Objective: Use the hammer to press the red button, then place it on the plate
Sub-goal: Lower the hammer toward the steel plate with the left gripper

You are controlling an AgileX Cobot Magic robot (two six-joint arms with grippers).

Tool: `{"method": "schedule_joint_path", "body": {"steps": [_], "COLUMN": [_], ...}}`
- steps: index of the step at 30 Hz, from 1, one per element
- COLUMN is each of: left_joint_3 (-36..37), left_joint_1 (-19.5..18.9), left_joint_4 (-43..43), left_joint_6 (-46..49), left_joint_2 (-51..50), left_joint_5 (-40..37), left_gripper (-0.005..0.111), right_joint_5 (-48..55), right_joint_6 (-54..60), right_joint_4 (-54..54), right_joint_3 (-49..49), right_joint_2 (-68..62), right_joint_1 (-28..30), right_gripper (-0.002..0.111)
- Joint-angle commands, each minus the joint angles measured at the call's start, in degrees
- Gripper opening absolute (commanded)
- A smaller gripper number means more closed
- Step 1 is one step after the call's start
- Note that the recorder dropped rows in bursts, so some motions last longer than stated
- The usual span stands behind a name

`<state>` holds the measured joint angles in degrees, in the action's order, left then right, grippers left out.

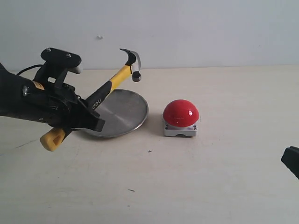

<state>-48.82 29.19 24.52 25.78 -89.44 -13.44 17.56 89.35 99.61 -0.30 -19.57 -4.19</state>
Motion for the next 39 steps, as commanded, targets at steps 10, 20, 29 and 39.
{"method": "schedule_joint_path", "body": {"steps": [10,20,29,39], "left_joint_3": [-7.35,-9.83,-9.83,-9.83], "left_joint_1": [-0.27,-7.16,-11.50,-13.31], "left_joint_4": [15.41,58.76,60.39,71.60], "left_joint_6": [5.02,43.43,44.09,50.83], "left_joint_2": [0.72,-0.96,-10.72,-19.95], "left_joint_5": [0.48,-21.52,-23.07,-26.93], "left_gripper": [0.000,0.000,0.000,0.000], "right_joint_5": [0.25,0.25,0.25,0.25], "right_joint_6": [0.07,0.07,0.07,0.07], "right_joint_4": [0.33,0.33,0.33,0.33], "right_joint_3": [0.30,0.30,0.30,0.30], "right_joint_2": [0.26,0.26,0.26,0.26], "right_joint_1": [0.16,0.16,0.16,0.16], "right_gripper": [0.000,0.000,0.000,0.000]}}
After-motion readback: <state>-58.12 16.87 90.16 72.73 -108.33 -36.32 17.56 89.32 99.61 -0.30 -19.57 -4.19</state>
